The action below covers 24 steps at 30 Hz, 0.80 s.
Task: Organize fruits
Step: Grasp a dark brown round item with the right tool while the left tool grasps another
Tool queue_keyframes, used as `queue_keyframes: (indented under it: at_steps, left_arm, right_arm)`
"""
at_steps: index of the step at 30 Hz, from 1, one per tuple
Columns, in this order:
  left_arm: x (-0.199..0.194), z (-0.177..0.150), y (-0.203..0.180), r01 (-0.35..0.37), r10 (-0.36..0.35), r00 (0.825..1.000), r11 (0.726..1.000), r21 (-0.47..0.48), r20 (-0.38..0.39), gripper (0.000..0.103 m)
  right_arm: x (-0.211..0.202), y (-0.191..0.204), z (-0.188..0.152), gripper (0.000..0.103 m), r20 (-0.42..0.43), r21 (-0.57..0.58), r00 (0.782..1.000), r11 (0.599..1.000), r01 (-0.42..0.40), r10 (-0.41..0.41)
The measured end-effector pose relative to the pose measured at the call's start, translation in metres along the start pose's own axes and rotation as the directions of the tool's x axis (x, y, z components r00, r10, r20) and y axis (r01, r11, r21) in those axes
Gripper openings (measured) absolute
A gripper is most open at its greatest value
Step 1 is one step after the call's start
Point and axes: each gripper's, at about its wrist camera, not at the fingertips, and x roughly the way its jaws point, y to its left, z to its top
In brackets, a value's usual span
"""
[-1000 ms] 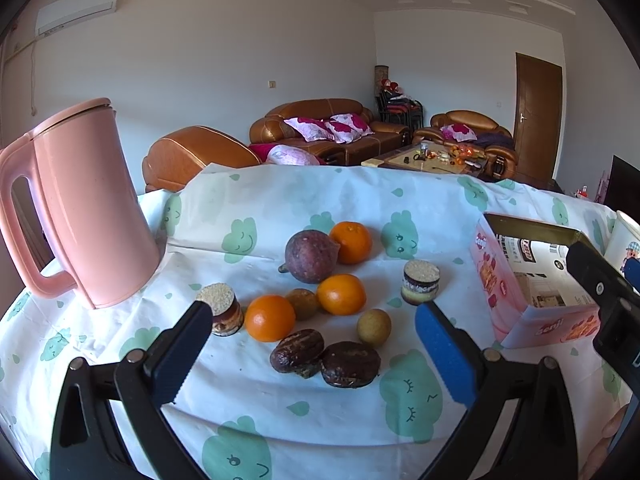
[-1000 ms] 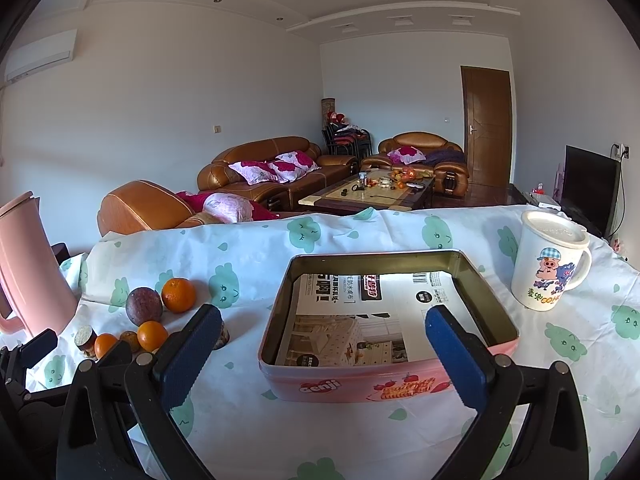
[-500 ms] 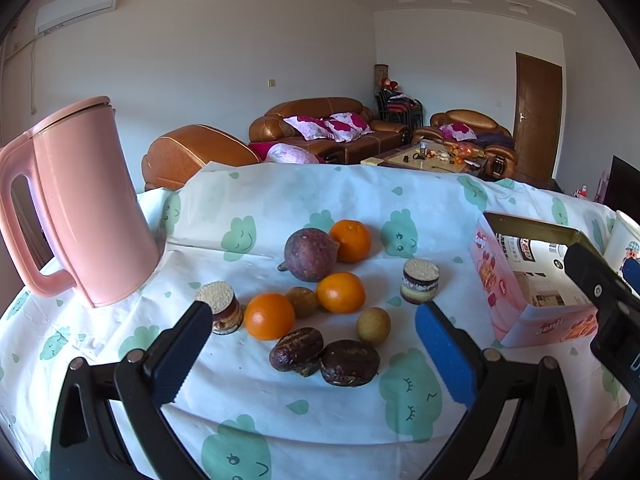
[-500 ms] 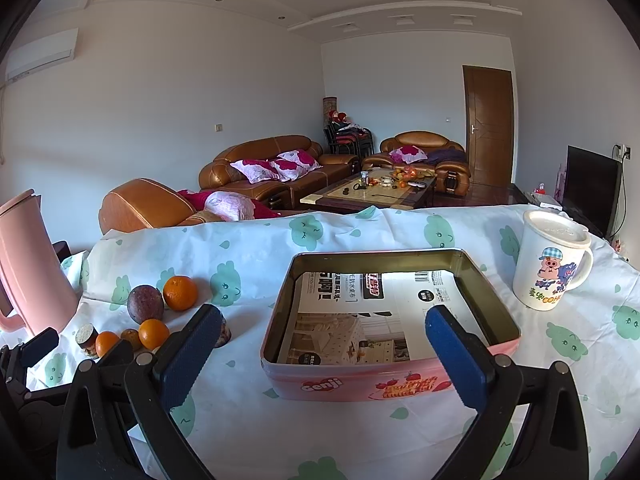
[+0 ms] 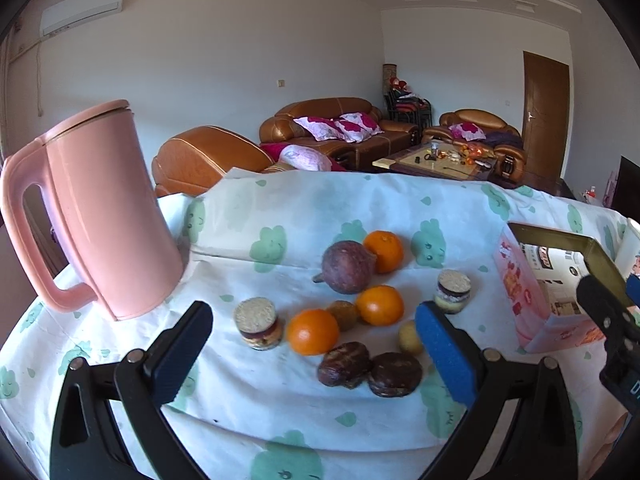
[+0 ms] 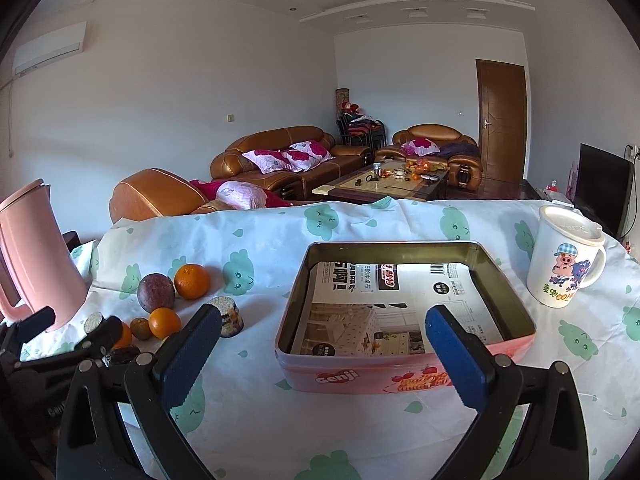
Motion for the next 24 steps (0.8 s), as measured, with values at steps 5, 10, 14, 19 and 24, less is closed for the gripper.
queue_keyframes:
  at_steps: [5, 10, 14, 19, 24]
  left_arm:
    - [0.0, 0.013, 0.046, -0.119, 0.12, 0.992, 0.992, -0.052, 0.023, 0.103]
    - [0.005, 0.015, 0.077, -0.096, 0.096, 0.995, 0.989, -0.115, -0.011, 0.103]
    - [0.017, 0.012, 0.08, -0.063, 0.055, 0.996, 0.991, -0.121, -0.073, 0.103]
    - [0.023, 0.01, 0.071, 0.028, -0.043, 0.992, 0.991, -0.129, -0.115, 0.102]
    - [0.021, 0.009, 0.055, 0.094, -0.105, 0.987, 0.991, -0.094, -0.124, 0.102]
  right_arm:
    - [0.003, 0.014, -0.004, 0.102, -0.039, -0.027, 0.993, 0.993, -0.116, 0.115]
    - [0.012, 0.046, -0.011, 0.101, -0.145, -0.062, 0.953, 0.959, -0.278, 0.267]
    - [0.031, 0.088, -0.023, 0.08, -0.292, -0.138, 0.902, 0.919, -0.369, 0.318]
    - [0.064, 0.12, -0.039, 0.069, -0.449, -0.146, 0.844, 0.908, -0.392, 0.292]
    - [0.071, 0.13, -0.038, 0.049, -0.457, -0.161, 0.838, 0.899, -0.408, 0.298]
